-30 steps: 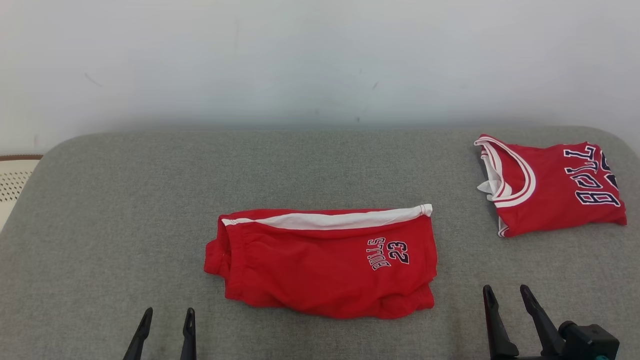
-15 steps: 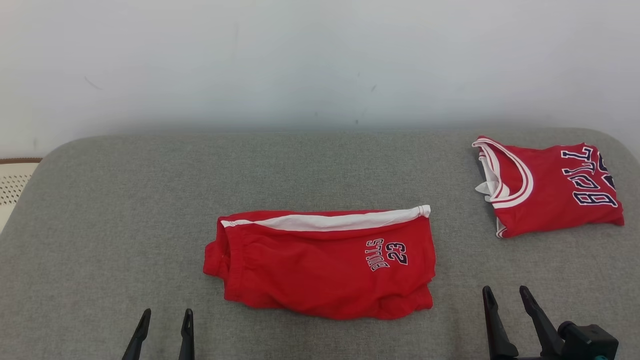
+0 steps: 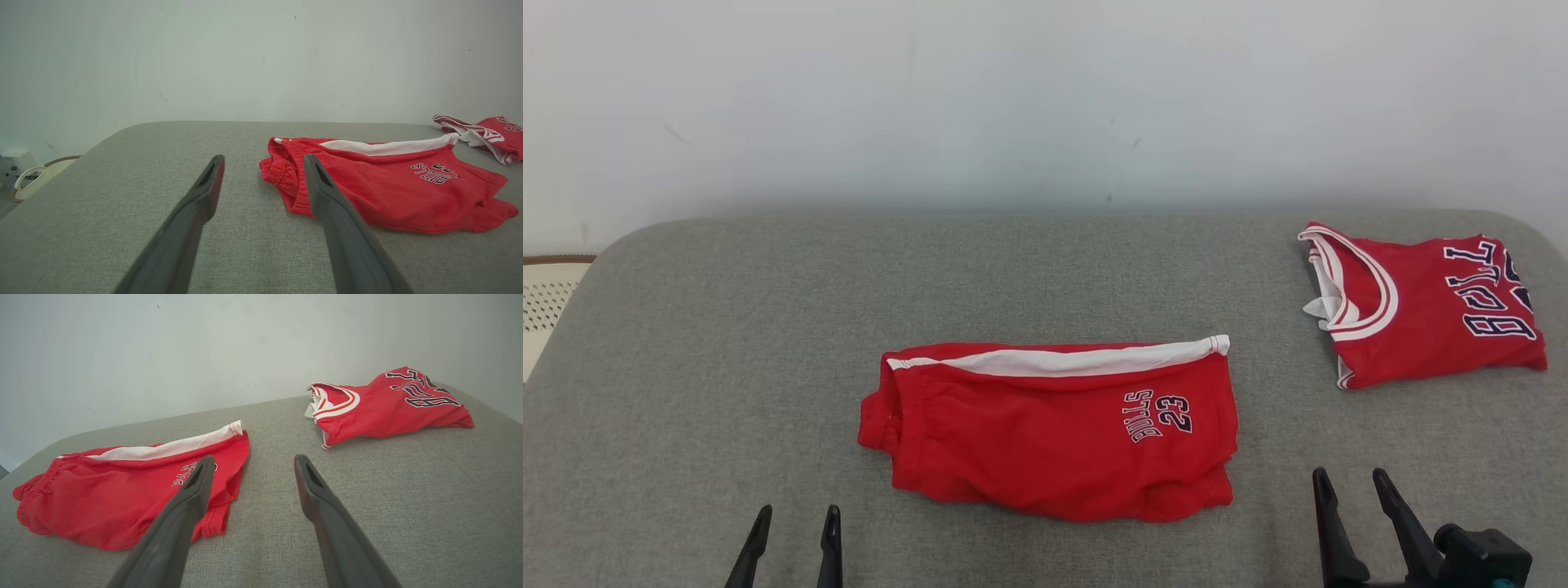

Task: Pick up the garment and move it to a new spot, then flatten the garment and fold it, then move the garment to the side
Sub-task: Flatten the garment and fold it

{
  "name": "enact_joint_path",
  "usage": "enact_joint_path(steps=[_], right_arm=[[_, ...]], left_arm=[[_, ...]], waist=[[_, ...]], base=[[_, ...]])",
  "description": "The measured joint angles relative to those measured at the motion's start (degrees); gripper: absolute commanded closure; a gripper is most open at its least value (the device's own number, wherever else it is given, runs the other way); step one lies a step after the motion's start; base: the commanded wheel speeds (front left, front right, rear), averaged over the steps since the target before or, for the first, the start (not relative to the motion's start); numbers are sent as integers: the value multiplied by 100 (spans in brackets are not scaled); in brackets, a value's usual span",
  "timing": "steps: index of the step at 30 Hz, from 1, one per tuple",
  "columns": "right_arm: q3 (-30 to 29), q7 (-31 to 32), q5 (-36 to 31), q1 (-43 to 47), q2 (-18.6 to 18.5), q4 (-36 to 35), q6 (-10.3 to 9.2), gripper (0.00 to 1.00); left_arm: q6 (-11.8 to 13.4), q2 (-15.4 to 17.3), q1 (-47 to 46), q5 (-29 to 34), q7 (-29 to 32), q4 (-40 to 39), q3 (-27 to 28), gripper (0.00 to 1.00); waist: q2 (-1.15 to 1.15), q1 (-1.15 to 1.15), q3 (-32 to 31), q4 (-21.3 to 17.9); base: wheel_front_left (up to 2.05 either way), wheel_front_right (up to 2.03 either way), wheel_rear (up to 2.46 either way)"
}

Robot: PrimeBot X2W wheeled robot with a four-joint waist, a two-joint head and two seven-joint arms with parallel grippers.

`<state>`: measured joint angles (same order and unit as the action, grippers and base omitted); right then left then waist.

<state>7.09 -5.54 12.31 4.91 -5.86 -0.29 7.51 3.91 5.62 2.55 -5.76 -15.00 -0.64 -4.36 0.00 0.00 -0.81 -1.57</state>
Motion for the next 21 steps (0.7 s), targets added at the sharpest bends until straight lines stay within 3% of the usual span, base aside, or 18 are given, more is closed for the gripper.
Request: enact_joint_path(steps=[9, 21], right_arm=[[-62, 437, 36, -878, 47, 736, 0, 0], [118, 1191, 111, -2533, -23, 2835, 0, 0]], left_arm=[[23, -13, -13, -33, 0, -5, -55, 0], [20, -46, -77, -37, 0, 54, -157, 0]], waist=[[0, 0, 60, 67], [0, 1, 242, 257]], base=[[0, 0, 0], [0, 0, 0]])
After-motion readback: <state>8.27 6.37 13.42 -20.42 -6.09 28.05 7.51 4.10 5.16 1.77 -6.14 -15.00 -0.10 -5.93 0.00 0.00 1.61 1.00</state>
